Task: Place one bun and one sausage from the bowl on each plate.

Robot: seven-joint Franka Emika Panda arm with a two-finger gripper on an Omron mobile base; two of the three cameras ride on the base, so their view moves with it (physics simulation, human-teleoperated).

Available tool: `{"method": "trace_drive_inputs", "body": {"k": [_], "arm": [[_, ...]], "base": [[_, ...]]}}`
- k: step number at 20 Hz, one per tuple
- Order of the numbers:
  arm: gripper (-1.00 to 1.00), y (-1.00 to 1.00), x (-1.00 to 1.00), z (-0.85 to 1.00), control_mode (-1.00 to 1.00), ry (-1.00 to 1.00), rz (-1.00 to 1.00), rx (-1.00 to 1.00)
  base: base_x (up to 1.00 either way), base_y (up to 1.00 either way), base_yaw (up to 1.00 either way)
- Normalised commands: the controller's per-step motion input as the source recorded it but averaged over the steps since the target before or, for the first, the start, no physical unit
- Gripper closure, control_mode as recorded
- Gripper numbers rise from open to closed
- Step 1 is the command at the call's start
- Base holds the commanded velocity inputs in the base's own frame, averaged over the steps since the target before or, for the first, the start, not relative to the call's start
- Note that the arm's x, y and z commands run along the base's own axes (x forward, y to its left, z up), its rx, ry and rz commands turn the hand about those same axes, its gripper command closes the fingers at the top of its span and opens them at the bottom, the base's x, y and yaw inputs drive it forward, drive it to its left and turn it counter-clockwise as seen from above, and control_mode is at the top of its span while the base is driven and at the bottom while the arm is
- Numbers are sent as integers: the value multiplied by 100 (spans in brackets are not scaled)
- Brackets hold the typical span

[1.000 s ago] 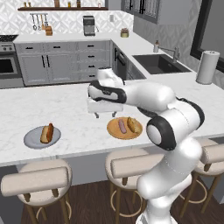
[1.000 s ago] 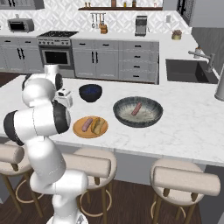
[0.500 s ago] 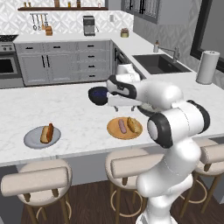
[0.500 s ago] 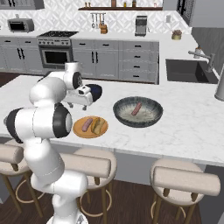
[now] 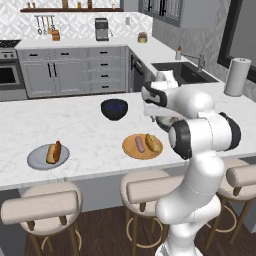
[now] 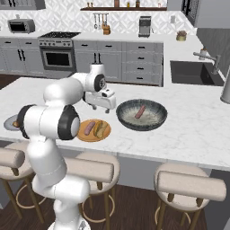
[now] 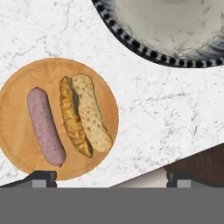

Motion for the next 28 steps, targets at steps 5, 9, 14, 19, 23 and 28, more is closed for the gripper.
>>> {"method": "trace_drive_inputs", "body": {"k": [5, 9, 14, 19, 23, 28], "arm": [[-100, -60, 44, -1, -100, -8, 0, -14], [-100, -87, 44, -4, -100, -2, -8, 2], [-100, -64, 25, -3, -100, 1, -12, 8], [-100, -57, 59, -33, -100, 0, -1, 0], [-100, -34, 69, -41, -100, 0, 0, 0], [-100, -8, 44, -39, -100, -1, 8, 0]], "base": [[0, 0, 0], [0, 0, 0], [0, 0, 0], [0, 0, 0], [0, 0, 0], [0, 0, 0]]}}
